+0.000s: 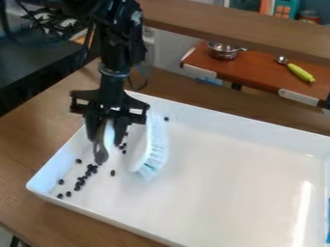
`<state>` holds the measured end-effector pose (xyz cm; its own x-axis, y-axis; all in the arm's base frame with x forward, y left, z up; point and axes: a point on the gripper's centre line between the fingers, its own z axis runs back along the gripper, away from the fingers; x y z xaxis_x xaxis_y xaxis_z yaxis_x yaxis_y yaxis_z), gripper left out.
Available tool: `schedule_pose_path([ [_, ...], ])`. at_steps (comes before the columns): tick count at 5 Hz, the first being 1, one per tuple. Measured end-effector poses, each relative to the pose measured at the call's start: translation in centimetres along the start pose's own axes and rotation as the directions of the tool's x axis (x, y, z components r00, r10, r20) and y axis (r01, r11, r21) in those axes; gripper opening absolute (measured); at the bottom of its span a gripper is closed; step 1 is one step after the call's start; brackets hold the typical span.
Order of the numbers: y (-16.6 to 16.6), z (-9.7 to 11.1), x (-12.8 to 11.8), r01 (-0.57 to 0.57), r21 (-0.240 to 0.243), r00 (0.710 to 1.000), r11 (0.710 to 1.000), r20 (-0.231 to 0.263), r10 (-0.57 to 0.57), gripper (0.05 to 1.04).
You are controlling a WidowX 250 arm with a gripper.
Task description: Sweep into pile
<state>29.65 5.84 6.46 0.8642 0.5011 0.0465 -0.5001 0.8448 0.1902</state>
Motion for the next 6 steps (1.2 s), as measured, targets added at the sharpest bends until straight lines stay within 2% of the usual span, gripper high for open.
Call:
schedule_pose_path([
  [1, 1.4, 0.9, 0.2, -0.063, 0.060, 0.997, 0.996, 0.048, 0.060, 0.476],
  [2, 2.6, 2.2, 0.0, -0.123, 0.169, 0.989, 0.978, 0.107, 0.106, 0.476],
  [3, 3.1, 2.9, -0.1, -0.163, 0.296, 0.975, 0.941, 0.195, 0.108, 0.476],
  [4, 2.2, 3.0, -0.7, -0.110, 0.318, 0.979, 0.942, 0.197, 0.048, 0.476],
  [5, -0.4, 5.0, -1.4, -0.046, 0.403, 0.982, 0.914, 0.188, -0.033, 0.476],
  [6, -3.4, 6.2, -1.5, 0.013, 0.468, 0.990, 0.884, 0.115, -0.076, 0.476],
])
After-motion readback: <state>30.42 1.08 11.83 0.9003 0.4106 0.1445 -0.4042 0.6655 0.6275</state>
